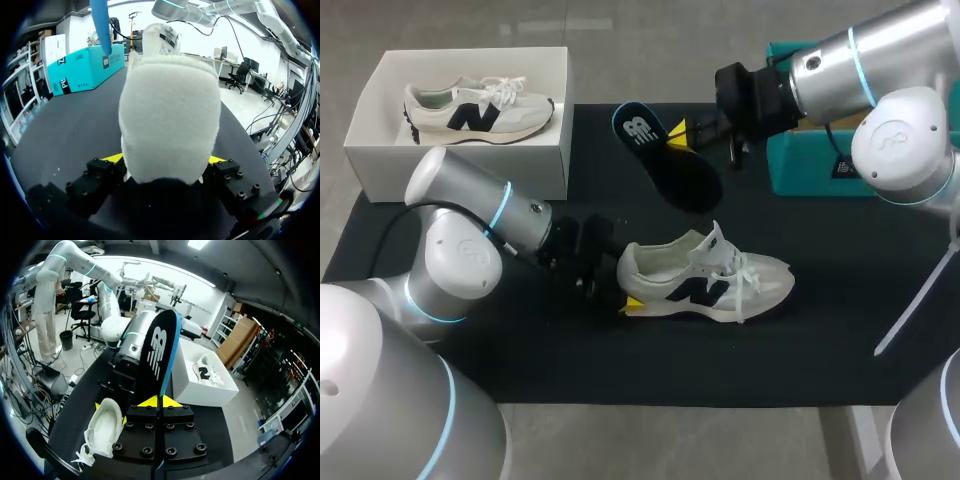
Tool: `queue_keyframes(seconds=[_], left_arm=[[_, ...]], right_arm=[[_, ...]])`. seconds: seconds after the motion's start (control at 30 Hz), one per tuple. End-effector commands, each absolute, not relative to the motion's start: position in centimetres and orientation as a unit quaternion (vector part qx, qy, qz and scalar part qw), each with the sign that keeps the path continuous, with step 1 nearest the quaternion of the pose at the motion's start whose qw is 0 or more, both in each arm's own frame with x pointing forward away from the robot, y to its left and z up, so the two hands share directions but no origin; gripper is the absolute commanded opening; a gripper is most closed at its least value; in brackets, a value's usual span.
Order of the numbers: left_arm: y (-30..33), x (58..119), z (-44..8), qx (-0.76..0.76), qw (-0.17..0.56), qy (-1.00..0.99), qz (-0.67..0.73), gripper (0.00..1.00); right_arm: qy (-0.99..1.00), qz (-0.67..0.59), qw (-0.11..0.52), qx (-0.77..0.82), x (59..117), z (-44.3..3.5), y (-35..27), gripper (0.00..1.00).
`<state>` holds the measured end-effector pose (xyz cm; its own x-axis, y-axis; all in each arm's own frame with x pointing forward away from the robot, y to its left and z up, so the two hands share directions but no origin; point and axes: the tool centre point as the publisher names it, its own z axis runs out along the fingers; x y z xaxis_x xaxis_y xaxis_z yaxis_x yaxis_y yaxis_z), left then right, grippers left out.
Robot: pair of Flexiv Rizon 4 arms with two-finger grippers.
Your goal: Take the shoe out of the shoebox, open the shoe tongue, remove and reinsert the insole, then place the shoe into the shoebox
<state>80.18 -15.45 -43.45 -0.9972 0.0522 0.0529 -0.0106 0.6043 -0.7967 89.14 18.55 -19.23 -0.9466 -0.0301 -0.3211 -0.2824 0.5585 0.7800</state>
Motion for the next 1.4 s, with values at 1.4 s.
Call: queue_keyframes(seconds=[1.4], left_arm=[[-15.6, 80.2, -43.8, -0.012, 0.036, -0.895, 0.444, 0.0]], right_arm=[[0.84, 0.499, 0.208, 0.042, 79.4, -10.7, 17.8, 0.0]])
